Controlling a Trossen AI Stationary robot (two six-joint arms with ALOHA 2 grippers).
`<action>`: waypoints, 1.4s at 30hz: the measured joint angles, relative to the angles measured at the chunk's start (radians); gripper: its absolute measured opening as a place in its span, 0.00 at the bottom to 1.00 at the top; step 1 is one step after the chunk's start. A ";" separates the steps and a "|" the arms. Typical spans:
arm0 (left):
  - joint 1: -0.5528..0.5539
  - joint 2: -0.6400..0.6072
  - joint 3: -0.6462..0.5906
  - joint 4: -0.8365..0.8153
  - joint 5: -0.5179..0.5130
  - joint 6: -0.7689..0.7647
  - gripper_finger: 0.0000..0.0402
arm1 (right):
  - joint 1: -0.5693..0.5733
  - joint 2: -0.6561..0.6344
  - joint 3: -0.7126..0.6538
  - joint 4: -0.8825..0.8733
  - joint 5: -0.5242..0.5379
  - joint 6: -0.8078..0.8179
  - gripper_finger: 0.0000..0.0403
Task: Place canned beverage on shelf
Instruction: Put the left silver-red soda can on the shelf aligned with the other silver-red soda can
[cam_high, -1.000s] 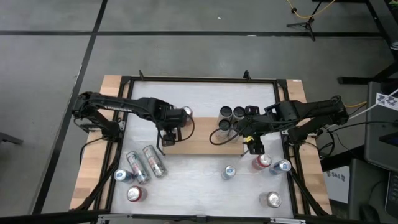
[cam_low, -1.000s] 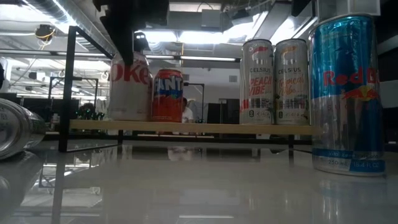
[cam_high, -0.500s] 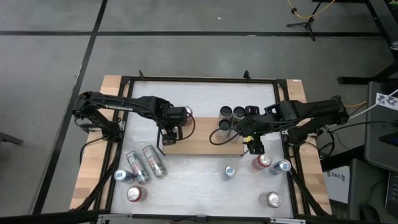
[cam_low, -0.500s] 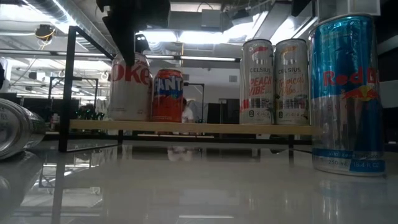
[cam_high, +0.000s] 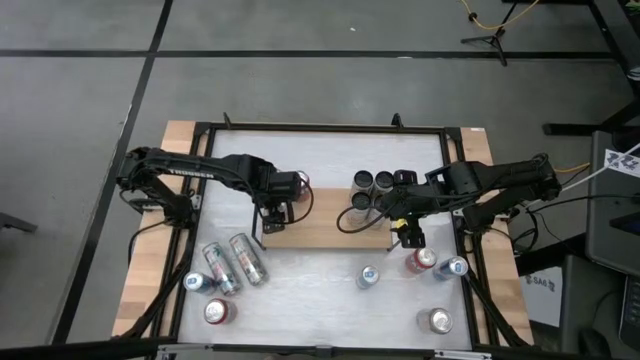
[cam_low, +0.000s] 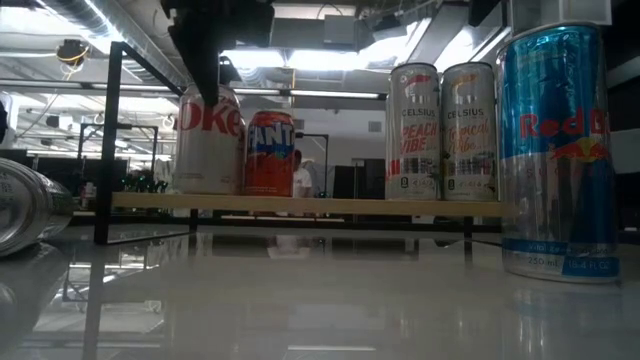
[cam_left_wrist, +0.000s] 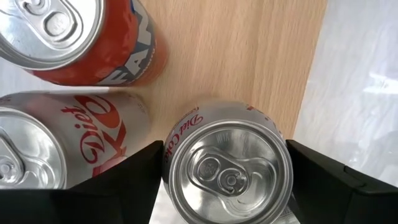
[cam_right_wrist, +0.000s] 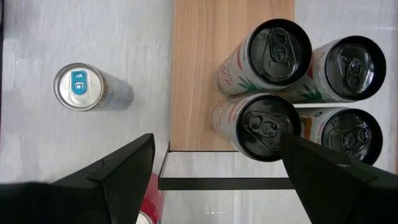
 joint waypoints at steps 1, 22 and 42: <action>0.000 0.000 0.000 -0.003 0.000 -0.002 0.72 | 0.000 0.000 0.000 0.000 0.000 0.000 0.85; 0.000 0.000 0.000 -0.009 0.011 0.014 0.72 | 0.000 0.000 0.000 0.000 0.000 0.000 0.85; -0.001 0.004 -0.003 -0.008 0.011 -0.011 0.90 | 0.000 0.000 0.000 0.000 0.000 0.000 0.85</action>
